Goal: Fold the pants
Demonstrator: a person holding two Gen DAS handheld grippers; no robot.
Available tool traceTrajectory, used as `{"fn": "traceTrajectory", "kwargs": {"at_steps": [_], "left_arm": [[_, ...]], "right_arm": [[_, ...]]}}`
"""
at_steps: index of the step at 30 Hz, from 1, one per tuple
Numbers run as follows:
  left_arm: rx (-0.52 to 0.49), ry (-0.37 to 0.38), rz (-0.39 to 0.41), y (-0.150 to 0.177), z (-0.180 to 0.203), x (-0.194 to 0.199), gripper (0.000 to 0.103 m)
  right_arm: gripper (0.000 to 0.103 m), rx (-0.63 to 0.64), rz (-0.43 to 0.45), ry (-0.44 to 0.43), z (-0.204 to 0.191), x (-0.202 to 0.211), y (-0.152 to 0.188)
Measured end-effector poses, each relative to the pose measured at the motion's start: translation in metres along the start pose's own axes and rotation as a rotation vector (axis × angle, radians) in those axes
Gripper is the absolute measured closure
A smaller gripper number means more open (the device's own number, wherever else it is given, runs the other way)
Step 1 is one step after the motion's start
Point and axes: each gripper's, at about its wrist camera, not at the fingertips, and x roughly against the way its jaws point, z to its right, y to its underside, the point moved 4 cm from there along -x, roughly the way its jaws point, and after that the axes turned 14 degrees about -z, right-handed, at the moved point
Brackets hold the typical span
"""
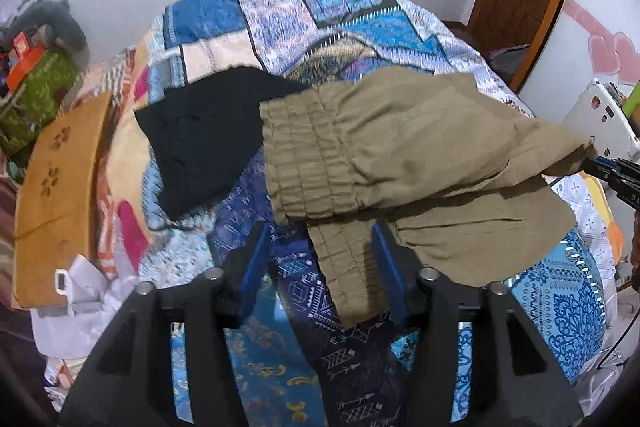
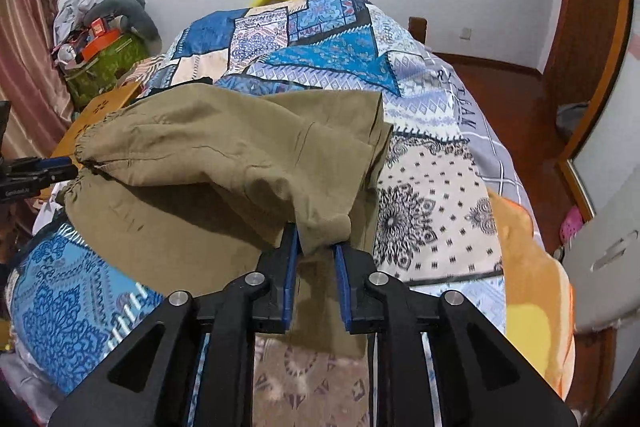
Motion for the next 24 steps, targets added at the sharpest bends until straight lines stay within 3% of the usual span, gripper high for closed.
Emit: {"fn": "traceTrajectory", "kwargs": {"at_steps": [6,11,14,19,24], "left_arm": [[-0.047,-0.044,0.094,-0.013,0.013,0.033,0.020],[-0.120,-0.042,0.084,-0.023,0.035,0.032,0.008],[-0.168,-0.050,0.021,-0.023,0.049,0.013,0.007],[-0.228,-0.118,-0.043,-0.025,0.063,-0.019,0.007],[-0.252,-0.161,-0.058,-0.031,0.068,-0.036,0.007]], "right_arm": [[0.057,0.015,0.074,-0.008,-0.007,0.032,-0.002],[0.031,0.111,0.096,-0.020,-0.034,0.042,-0.016],[0.026,0.201,0.057,-0.013,-0.055,0.029,-0.024],[0.026,0.317,-0.030,0.007,-0.080,-0.007,-0.028],[0.026,0.358,-0.077,0.112,-0.087,-0.048,-0.028]]}}
